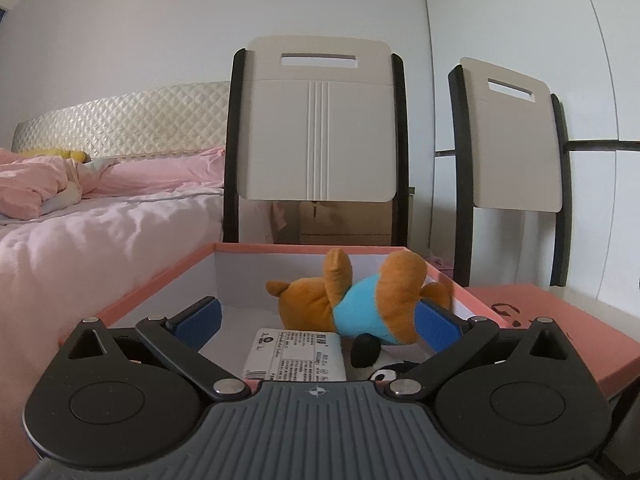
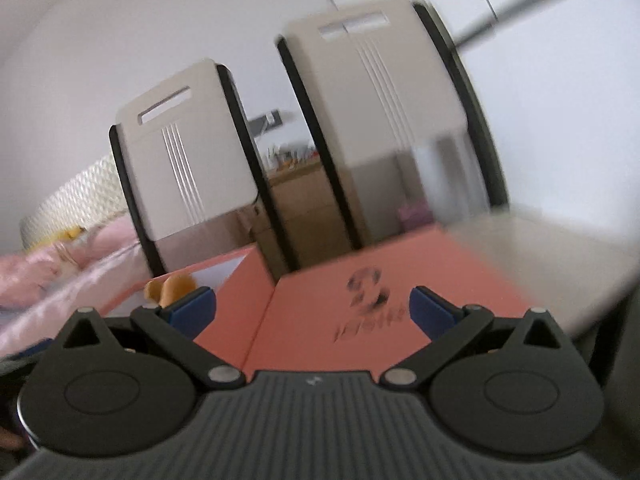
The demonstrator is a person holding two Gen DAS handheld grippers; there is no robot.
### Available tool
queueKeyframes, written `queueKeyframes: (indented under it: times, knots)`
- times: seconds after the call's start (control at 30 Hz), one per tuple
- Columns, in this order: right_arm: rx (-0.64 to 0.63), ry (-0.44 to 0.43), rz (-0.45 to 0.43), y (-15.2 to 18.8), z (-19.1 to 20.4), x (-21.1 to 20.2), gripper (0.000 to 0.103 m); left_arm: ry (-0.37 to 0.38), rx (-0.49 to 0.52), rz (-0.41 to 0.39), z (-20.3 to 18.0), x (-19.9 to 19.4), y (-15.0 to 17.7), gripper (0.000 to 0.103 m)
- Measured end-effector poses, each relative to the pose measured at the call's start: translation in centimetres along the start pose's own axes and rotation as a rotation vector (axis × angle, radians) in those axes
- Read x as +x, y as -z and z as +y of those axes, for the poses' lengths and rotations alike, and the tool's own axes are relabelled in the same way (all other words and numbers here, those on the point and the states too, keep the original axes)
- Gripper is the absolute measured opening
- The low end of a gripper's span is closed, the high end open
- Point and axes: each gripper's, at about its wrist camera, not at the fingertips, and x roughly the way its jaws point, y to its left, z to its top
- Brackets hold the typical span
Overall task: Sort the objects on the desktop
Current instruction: 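Roll the right gripper and grasp the edge of the pink JOSINY lid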
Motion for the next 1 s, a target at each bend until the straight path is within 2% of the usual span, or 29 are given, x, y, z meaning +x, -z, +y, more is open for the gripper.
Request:
queueKeyframes:
  times: [0.13,0.27,0.4,0.47,0.6,0.77,1.0]
  knots:
    - [0.209,-0.045,0.094,3.3,-1.6,0.0,0.103,-0.001,-0.020,-0.020,0.1,-0.3,-0.1,0.103]
    - [0.465,-0.107,0.218,5.9,-3.8,1.8,0.103,-0.006,-0.011,-0.010,0.0,-0.1,0.1,0.103]
    - [0.653,-0.123,0.236,7.4,-5.6,3.4,0.100,-0.003,-0.002,-0.009,-0.2,-0.1,0.2,0.103]
    - [0.723,-0.124,0.247,8.1,-6.0,4.4,0.091,-0.003,-0.002,-0.006,-0.1,-0.1,0.3,0.103]
    - [0.788,-0.141,0.284,8.7,-5.8,6.5,0.081,-0.003,-0.002,0.002,0.0,0.1,0.3,0.103]
    - [0.846,-0.101,0.300,9.0,-6.2,8.0,0.069,0.008,0.003,-0.002,-0.1,0.1,0.3,0.103]
    - [0.851,-0.091,0.264,8.5,-5.8,9.5,0.057,0.028,0.008,0.002,-0.1,0.2,0.5,0.103]
